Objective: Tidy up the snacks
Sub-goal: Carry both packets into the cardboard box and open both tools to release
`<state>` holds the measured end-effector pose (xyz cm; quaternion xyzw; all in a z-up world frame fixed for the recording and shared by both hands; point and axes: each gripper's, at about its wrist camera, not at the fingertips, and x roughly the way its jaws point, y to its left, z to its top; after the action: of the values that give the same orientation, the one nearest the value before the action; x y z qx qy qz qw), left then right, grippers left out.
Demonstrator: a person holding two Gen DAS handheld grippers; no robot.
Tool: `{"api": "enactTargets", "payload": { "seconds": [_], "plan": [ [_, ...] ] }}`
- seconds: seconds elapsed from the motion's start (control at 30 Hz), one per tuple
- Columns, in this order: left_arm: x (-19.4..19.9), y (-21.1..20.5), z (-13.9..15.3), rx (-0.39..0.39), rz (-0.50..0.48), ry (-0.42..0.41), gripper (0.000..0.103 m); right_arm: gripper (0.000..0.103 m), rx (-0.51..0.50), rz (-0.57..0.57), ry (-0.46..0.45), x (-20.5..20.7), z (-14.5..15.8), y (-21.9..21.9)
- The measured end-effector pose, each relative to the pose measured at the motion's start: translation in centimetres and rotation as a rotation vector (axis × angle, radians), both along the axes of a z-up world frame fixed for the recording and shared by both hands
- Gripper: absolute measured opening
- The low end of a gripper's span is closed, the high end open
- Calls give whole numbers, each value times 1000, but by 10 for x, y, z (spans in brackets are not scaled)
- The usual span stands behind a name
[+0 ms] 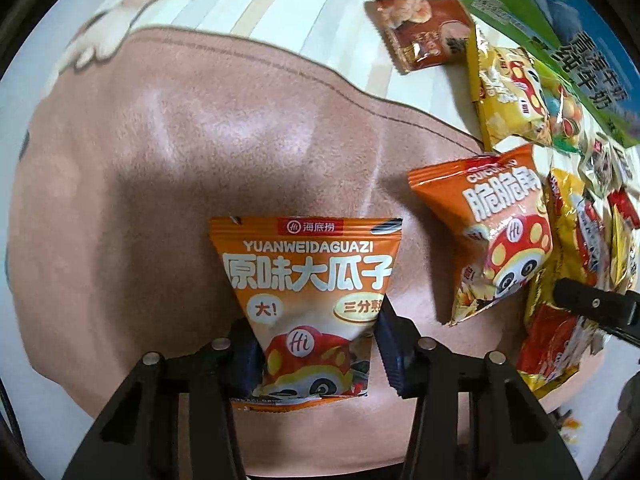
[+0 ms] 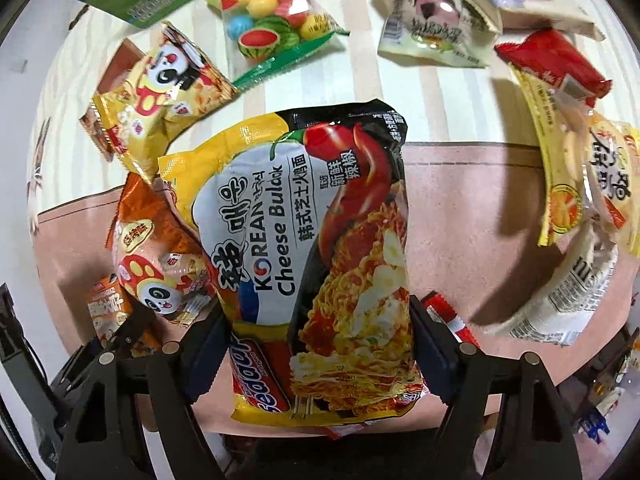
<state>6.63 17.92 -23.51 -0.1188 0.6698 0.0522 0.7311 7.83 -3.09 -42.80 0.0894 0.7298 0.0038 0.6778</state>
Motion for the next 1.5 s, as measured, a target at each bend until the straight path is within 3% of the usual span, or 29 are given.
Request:
{"api": "enactTargets", "payload": {
  "seconds": [0.07,0.23,0.27,0.33,0.37,0.5,0.57,0.73,0.8,0.97,1.1,1.23,1.3,1.5],
  "plan": [
    [4,-8,15,17,-13,-16,44,74,7,-7,-20,-16,17,-19],
    [18,-21,59,1,2,-55,44,72,37,-13,-55,-19,47,-30],
    [-5,-27,67,-8,6,-61,44,72,43,-19,-57,-25,57,-36],
    [-5,-26,91,-28,12,-88,44,71,82,-35,-60,-27,75,-44],
    [-25,-2,105,-36,12,-103,44,71,96,-43,-66,-29,83,-46],
    [-30,9,164,-81,-13,-193,44,71,168,-57,-135,-26,149,-63],
    [8,16,181,-105,-32,-229,44,70,207,-65,-182,-20,176,-74],
    [83,-32,196,-159,-109,-318,44,70,280,-93,-310,9,265,-111],
    [108,-44,214,-179,-141,-335,44,70,295,-105,-352,26,286,-124],
    [189,-100,194,-182,-222,-348,44,70,278,-120,-444,94,334,-119],
    [260,-124,174,-210,-253,-298,44,70,227,-104,-455,156,346,-123],
    [323,-142,144,-169,-287,-226,44,70,158,-77,-424,223,328,-119],
    [345,-147,130,-168,-287,-193,44,70,121,-70,-392,257,305,-122],
    [396,-148,74,-230,-234,-65,44,70,52,-61,-292,316,266,-119]
  ]
}}
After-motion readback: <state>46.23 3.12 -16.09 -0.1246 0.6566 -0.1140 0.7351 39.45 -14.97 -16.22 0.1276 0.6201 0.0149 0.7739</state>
